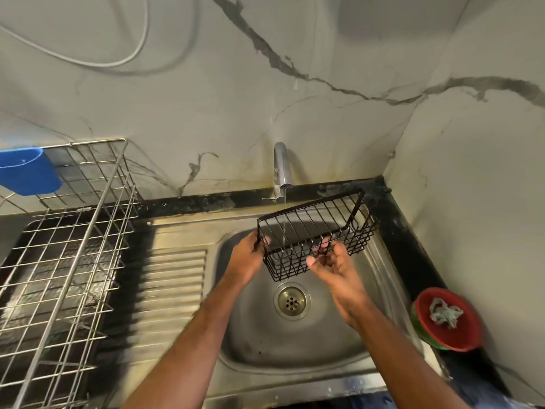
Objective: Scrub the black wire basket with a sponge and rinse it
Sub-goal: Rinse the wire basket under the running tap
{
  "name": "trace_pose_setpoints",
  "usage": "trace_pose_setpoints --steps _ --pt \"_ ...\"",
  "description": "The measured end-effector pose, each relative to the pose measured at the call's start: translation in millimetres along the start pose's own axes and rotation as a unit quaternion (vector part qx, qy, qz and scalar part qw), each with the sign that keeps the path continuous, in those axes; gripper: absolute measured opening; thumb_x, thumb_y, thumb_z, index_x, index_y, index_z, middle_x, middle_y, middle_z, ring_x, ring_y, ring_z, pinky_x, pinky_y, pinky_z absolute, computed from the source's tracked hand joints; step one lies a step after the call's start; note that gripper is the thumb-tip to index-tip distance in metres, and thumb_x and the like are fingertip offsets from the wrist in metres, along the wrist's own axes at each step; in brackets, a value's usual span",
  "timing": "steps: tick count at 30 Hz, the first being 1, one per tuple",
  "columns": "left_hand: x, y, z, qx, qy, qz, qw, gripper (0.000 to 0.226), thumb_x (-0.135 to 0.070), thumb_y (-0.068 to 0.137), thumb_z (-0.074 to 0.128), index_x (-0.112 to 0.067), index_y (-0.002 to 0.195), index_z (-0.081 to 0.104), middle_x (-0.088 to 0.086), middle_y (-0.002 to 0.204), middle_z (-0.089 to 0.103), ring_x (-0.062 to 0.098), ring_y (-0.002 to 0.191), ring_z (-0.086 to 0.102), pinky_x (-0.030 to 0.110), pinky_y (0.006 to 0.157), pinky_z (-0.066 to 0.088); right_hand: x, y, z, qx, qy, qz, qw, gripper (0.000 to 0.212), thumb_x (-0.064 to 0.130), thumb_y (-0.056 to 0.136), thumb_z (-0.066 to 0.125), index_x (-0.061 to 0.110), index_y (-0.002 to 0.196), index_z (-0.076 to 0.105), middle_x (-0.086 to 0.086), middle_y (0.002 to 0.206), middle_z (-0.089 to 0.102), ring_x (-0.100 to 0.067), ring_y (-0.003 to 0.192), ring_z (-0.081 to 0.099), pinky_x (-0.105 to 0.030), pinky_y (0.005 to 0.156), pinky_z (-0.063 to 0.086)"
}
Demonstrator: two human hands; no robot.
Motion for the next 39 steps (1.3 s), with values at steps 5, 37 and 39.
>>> trace_pose_setpoints --steps 5,37,39 --pt "1 7 9 0.023 -0.018 -0.065 0.997 0.023 -0.036 0.102 0.054 -0.028 0.119 0.065 -0.001 0.116 0.069 0.016 0.108 0.063 0.038 0.106 0.045 -2 -3 -6 -0.009 -0.073 -0.034 0.997 0.044 0.023 0.089 0.075 0.034 0.126 0.054 -0.004 0.122 0.060 -0.018 0.123 0.055 -0.030 0.098 0.050" --pt "-3 -50 -40 -0.095 0.272 0.121 0.950 0.016 -0.013 0.092 0.067 -0.017 0.105 0.074 0.004 0.097 0.078 0.025 0.089 0.073 0.030 0.077 0.052 10 16 2 0.020 -0.046 -0.031 0.998 0.027 0.051 0.086 0.063 0.036 0.107 0.071 0.002 0.116 0.071 -0.014 0.112 0.064 -0.033 0.104 0.047" --pt "-2 -72 -46 -0.096 0.310 0.138 0.936 0.011 -0.020 0.093 0.067 -0.016 0.101 0.074 0.004 0.092 0.077 0.028 0.084 0.072 0.034 0.070 0.050 12 13 13 0.016 0.016 0.005 1.000 0.032 0.049 0.084 0.060 0.027 0.105 0.071 -0.006 0.117 0.070 -0.014 0.109 0.062 -0.035 0.106 0.046"
Point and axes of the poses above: each hand's wrist, its own y-axis towards the middle knuckle, its own z-axis out of the palm, x = y × z, the point moved 1 cm from there along y, towards the middle knuckle
